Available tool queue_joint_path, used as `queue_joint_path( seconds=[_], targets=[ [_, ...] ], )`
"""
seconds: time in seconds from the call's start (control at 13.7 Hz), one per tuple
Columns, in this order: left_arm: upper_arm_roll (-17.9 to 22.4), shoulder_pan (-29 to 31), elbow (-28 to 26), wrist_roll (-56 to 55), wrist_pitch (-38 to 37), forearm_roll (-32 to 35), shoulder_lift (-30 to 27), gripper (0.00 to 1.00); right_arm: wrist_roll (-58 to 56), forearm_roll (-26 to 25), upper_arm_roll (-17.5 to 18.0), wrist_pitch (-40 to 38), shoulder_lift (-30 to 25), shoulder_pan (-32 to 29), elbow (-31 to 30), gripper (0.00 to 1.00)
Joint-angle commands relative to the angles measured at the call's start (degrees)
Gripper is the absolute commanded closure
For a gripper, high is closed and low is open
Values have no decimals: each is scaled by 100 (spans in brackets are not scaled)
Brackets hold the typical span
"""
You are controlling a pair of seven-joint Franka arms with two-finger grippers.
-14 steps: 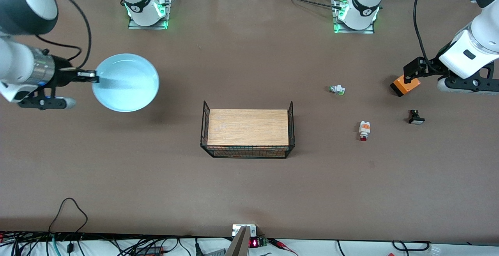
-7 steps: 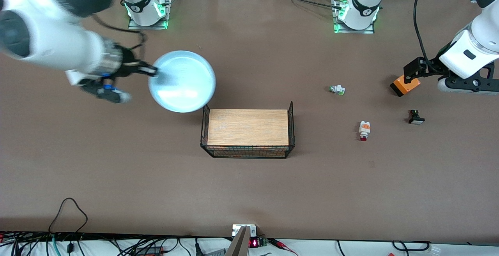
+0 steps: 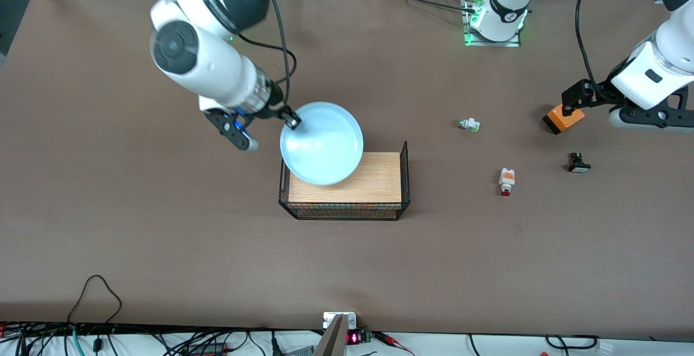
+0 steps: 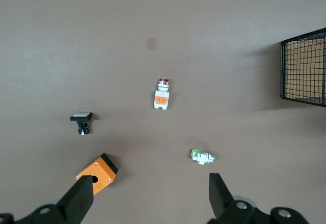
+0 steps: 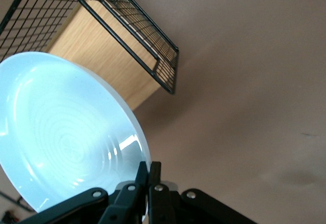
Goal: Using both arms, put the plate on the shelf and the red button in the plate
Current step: 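Lift the plate with the right gripper and carry it over the basket, then lower the plate onto the wooden board while the left gripper reaches out, then release the plate and withdraw the right gripper while the left gripper descends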
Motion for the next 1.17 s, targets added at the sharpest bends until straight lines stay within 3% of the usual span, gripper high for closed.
queue_joint_path(
  seconds=[0.0, 0.59, 0.95, 1.02, 1.1],
  targets=[
    [-9, 35, 134, 124, -122, -63, 41, 0, 432, 109, -56, 480, 291, 131, 24, 100],
    [-9, 105, 169, 115, -263, -151, 304, 0, 416, 21, -65, 1369, 652, 421, -178, 100],
    [-9, 141, 81, 150, -167, -124, 1207, 0, 3, -49, -109, 1616, 643, 413, -530, 99],
    [-9, 132, 55, 150, 156, -72, 1471, 0, 28, -32, -109, 1607, 643, 404, -522, 62],
    [-9, 141, -85, 159, 559, -63, 1691, 0, 81, -31, -117, 1607, 600, 404, -521, 1]
  ],
)
